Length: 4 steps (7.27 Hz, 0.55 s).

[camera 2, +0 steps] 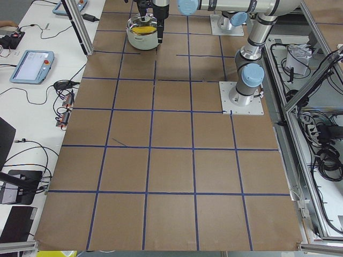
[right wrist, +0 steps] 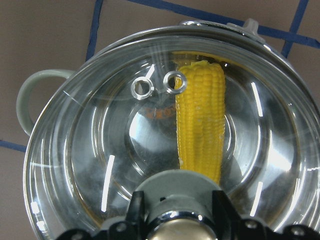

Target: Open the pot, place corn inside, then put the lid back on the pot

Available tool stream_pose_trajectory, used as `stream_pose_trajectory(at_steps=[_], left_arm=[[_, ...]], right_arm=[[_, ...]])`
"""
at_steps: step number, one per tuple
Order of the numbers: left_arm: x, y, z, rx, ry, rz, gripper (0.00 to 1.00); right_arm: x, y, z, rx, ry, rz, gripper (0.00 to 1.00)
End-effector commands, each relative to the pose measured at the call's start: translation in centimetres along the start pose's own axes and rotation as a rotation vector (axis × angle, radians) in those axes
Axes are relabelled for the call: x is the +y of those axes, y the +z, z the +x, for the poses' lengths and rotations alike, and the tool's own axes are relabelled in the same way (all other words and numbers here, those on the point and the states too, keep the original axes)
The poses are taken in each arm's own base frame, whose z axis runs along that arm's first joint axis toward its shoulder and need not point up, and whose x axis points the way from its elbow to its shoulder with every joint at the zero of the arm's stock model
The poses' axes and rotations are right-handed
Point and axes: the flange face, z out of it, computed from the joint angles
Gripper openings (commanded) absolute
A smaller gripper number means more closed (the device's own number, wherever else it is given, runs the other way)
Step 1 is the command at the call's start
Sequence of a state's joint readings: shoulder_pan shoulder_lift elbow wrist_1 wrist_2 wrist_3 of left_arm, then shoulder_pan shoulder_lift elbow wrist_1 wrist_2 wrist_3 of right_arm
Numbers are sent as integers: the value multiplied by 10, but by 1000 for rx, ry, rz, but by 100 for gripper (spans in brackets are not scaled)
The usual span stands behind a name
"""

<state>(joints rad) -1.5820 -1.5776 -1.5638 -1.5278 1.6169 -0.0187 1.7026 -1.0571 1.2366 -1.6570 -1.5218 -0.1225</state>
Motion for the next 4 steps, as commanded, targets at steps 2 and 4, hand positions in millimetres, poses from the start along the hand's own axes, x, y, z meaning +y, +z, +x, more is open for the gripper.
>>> stream_pose_trajectory(at_steps=[2,4], left_arm=[[0,-1,0,0,1,3,100],[0,-2,1,2,1,4,100]], right_arm=[[-7,4,6,38,2,23,34],[-6,6,6,38,5,20,39]])
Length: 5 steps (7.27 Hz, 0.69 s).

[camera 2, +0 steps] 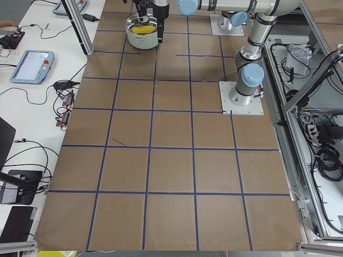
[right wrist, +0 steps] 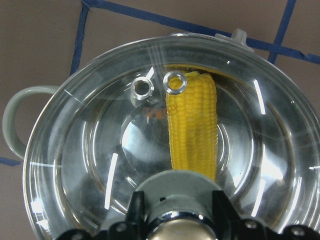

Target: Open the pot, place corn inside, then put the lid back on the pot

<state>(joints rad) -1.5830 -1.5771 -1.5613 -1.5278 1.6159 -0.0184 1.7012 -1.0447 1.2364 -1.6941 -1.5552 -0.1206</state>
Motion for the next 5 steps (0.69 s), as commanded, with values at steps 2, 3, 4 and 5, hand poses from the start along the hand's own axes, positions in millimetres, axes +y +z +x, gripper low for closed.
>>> stream_pose_trajectory(at_steps=[2,3,4,5], left_arm=[[0,-1,0,1,0,1,100],[0,-1,0,1,0,3,100],[0,-2,0,-1,0,4,100],[1,-3,0,-1,0,6,100]], right_arm=[[-4,-4,0,8,58,49,100],[-3,-6,0,10,62,52,100],[2,-13,-4,7,63,54,100],[24,-39,-7,10,63,74,100]])
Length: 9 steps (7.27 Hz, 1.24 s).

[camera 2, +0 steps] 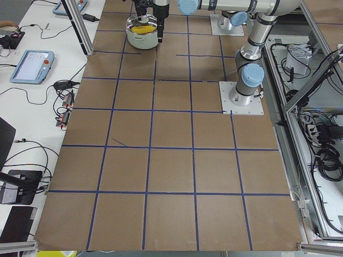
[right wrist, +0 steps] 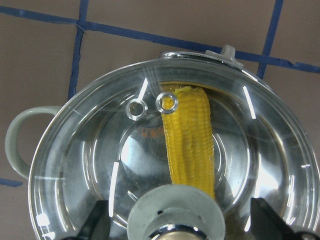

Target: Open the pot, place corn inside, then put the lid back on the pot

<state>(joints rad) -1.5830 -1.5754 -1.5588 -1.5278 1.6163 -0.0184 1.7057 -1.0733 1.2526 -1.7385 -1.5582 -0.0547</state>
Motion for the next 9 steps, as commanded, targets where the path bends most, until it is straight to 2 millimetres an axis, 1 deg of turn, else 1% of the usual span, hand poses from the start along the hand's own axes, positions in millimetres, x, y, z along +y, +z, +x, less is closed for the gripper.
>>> stream_pose_trajectory(at_steps=[1,2,3,4,5,6,7,8,9], left_arm=[[1,-2,0,0,0,3,100],[1,-2,0,0,0,3,100],[1,-2,0,0,0,3,100],[1,-3,0,0,0,5,100],[2,-2,0,0,0,3,100],[2,-2,0,0,0,2,100],[2,-3,0,0,0,5,100],[3,-4,0,0,0,6,100],[3,-3,0,0,0,6,100]], right_arm=[[54,-49,-4,1,5,41,100],[99,-79,-4,7,20,75,100],[129,-112,6,18,37,123,100],[148,-132,0,14,38,148,100],[160,-128,-3,6,80,112,100],[177,-135,1,14,78,123,100],[189,-128,-3,1,78,113,100],[190,-118,-4,-4,77,104,100],[190,-116,-4,-6,79,104,100]])
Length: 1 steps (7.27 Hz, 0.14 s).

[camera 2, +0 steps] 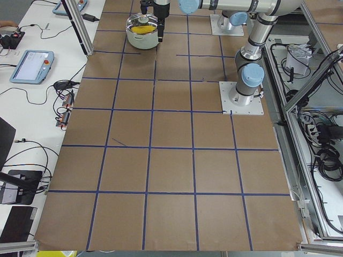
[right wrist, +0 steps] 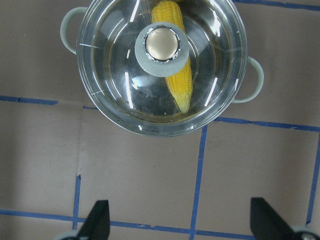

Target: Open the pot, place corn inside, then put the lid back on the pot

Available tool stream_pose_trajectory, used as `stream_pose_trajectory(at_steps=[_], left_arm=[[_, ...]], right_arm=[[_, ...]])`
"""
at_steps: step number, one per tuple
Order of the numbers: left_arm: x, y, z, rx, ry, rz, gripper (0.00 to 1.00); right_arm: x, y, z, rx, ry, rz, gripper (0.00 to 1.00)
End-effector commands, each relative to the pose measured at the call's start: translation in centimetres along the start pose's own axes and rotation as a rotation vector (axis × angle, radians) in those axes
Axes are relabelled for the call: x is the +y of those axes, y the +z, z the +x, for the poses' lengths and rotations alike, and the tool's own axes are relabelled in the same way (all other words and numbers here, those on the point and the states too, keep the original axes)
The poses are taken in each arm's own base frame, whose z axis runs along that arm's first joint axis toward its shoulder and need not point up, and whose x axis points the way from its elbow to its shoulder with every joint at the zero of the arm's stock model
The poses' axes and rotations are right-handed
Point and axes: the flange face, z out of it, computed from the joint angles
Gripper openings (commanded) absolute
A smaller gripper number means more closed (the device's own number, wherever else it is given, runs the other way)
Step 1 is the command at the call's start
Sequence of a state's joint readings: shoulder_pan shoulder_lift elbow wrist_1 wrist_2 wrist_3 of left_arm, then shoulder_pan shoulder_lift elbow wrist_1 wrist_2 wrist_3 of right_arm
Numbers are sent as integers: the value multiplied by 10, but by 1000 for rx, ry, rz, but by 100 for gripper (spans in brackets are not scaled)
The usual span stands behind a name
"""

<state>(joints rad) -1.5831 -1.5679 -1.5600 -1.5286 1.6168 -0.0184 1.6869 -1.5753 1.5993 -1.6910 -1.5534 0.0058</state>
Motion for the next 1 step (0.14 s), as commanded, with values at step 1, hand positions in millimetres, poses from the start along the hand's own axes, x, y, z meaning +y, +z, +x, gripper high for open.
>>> stream_pose_trajectory(at_steps=[1], left_arm=[[0,1,0,0,0,-1,100]], right_arm=[[4,5,0,-3,0,-3,100]])
